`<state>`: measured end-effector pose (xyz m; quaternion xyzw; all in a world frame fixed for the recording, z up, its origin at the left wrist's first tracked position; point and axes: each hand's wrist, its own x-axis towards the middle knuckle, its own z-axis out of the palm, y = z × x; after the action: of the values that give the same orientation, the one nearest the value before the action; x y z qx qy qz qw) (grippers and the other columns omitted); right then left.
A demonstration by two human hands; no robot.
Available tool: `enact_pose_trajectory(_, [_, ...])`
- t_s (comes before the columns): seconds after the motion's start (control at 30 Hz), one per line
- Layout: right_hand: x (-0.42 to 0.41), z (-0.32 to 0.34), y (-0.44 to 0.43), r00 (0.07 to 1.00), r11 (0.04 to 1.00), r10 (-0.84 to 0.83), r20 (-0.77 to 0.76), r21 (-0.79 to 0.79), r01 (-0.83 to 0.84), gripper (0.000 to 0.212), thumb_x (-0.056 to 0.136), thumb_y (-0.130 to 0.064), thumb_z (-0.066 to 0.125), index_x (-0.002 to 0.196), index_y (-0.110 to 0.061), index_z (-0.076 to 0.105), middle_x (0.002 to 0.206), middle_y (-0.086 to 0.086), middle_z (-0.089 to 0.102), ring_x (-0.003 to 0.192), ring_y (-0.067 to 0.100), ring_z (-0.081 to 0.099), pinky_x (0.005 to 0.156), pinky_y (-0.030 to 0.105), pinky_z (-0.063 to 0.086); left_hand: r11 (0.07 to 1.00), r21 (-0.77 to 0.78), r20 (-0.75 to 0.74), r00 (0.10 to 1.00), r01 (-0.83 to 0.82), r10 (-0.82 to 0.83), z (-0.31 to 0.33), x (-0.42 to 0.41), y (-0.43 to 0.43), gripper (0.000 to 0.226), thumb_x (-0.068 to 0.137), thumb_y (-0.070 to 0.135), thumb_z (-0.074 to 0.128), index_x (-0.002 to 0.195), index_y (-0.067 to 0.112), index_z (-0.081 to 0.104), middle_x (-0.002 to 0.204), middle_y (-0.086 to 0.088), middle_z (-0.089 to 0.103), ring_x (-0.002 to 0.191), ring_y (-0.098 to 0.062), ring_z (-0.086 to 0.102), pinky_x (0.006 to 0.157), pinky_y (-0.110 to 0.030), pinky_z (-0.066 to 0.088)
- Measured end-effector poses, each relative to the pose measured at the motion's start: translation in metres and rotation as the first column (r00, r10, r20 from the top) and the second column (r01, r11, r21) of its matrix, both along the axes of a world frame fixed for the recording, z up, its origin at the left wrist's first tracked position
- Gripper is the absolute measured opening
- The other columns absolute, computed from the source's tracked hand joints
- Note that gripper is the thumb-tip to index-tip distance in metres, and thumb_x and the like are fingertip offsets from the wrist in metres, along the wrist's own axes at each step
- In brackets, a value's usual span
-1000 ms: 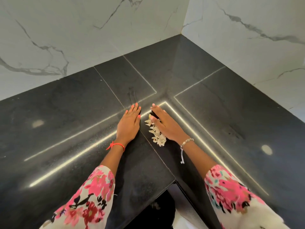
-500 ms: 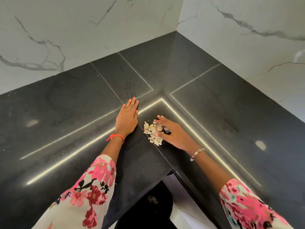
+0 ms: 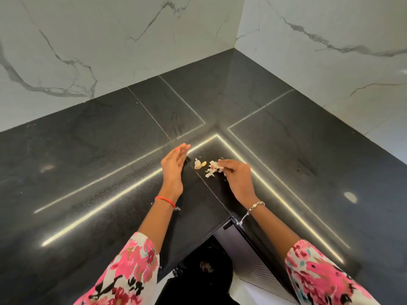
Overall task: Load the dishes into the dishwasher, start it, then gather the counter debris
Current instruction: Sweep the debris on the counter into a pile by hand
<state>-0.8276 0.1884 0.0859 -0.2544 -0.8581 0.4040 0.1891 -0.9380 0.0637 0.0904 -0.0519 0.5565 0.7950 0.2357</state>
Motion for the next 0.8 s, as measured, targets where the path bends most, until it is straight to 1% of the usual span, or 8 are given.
enact_pose_trajectory(0.17, [-0.010, 0.028, -0.008, 0.982, 0.890, -0.095, -0.161, -0.457, 0.011, 0.023, 0.077, 0.006, 0.067, 0.098, -0.004, 0.071, 0.096, 0.010, 0.072, 0.087, 0.012, 0.068, 0.081, 0.021, 0.052, 0.922, 0.387, 0.382, 0.915, -0.032, -0.129, 0.005, 0.019, 0.006, 0.033, 0.099, 0.025, 0.033, 0.105, 0.006, 0.059, 0.107, -0.008, 0.065, 0.108, -0.021, 0.059, 0.095, -0.031, 0.045])
enact_pose_trajectory(0.27, [-0.008, 0.036, -0.021, 0.990, 0.912, 0.050, -0.129, -0.397, -0.098, 0.023, 0.078, 0.006, 0.065, 0.099, -0.002, 0.071, 0.097, 0.005, 0.072, 0.084, 0.003, 0.066, 0.080, 0.018, 0.050, 0.856, 0.517, 0.489, 0.832, -0.034, -0.262, 0.004, 0.027, 0.011, 0.039, 0.097, 0.028, 0.032, 0.110, 0.002, 0.058, 0.106, -0.012, 0.067, 0.092, -0.023, 0.067, 0.081, -0.033, 0.054])
enact_pose_trajectory(0.37, [-0.017, 0.041, -0.054, 0.991, 0.967, 0.086, -0.106, -0.229, -0.108, 0.027, 0.086, 0.004, 0.056, 0.109, -0.005, 0.068, 0.115, 0.007, 0.066, 0.107, 0.007, 0.060, 0.100, 0.019, 0.040, 0.783, 0.617, 0.524, 0.784, -0.081, -0.332, 0.006, 0.033, 0.016, 0.041, 0.097, 0.026, 0.029, 0.108, 0.000, 0.059, 0.106, -0.016, 0.066, 0.088, -0.029, 0.069, 0.082, -0.042, 0.053])
enact_pose_trajectory(0.43, [-0.021, 0.037, -0.066, 0.987, 0.978, 0.007, -0.162, -0.203, -0.040, 0.035, 0.095, 0.002, 0.040, 0.126, -0.003, 0.055, 0.138, 0.012, 0.049, 0.132, 0.019, 0.041, 0.112, 0.020, 0.021, 0.781, 0.618, 0.522, 0.790, -0.089, -0.323, 0.008, 0.036, 0.019, 0.039, 0.098, 0.021, 0.027, 0.101, 0.003, 0.061, 0.098, -0.015, 0.068, 0.084, -0.027, 0.070, 0.081, -0.043, 0.054])
enact_pose_trajectory(0.53, [-0.009, 0.024, -0.070, 0.954, 0.953, 0.293, -0.058, -0.057, -0.296, 0.043, 0.091, 0.012, 0.033, 0.131, 0.005, 0.046, 0.148, 0.019, 0.029, 0.143, 0.024, 0.017, 0.112, 0.011, 0.003, 0.788, 0.607, 0.529, 0.794, -0.108, -0.299, 0.005, 0.039, 0.021, 0.042, 0.098, 0.017, 0.030, 0.085, 0.005, 0.068, 0.085, -0.012, 0.070, 0.078, -0.024, 0.071, 0.070, -0.037, 0.059])
enact_pose_trajectory(0.63, [-0.003, 0.038, -0.064, 0.962, 0.957, 0.251, -0.106, -0.122, -0.263, 0.049, 0.084, 0.016, 0.033, 0.122, -0.003, 0.058, 0.134, 0.009, 0.050, 0.129, 0.005, 0.036, 0.108, 0.005, 0.017, 0.775, 0.617, 0.549, 0.781, -0.138, -0.298, 0.003, 0.038, 0.018, 0.038, 0.097, 0.017, 0.035, 0.083, 0.005, 0.068, 0.087, -0.010, 0.067, 0.079, -0.023, 0.069, 0.070, -0.032, 0.059])
enact_pose_trajectory(0.7, [-0.006, 0.051, -0.053, 0.962, 0.968, 0.204, -0.182, -0.107, -0.226, 0.044, 0.082, 0.012, 0.037, 0.111, -0.005, 0.065, 0.118, 0.007, 0.064, 0.115, 0.003, 0.053, 0.105, 0.017, 0.037, 0.765, 0.621, 0.569, 0.770, -0.172, -0.289, 0.005, 0.036, 0.015, 0.035, 0.097, 0.018, 0.034, 0.089, 0.003, 0.064, 0.086, -0.011, 0.067, 0.076, -0.023, 0.069, 0.069, -0.032, 0.059])
enact_pose_trajectory(0.8, [-0.012, 0.048, -0.019, 0.981, 0.988, 0.064, -0.185, -0.126, -0.089, 0.040, 0.085, 0.013, 0.039, 0.107, -0.004, 0.067, 0.105, 0.011, 0.069, 0.095, 0.009, 0.062, 0.084, 0.008, 0.045, 0.782, 0.563, 0.642, 0.737, -0.266, -0.211, 0.003, 0.031, 0.011, 0.035, 0.098, 0.017, 0.032, 0.081, 0.003, 0.059, 0.066, -0.010, 0.066, 0.056, -0.021, 0.067, 0.053, -0.028, 0.057])
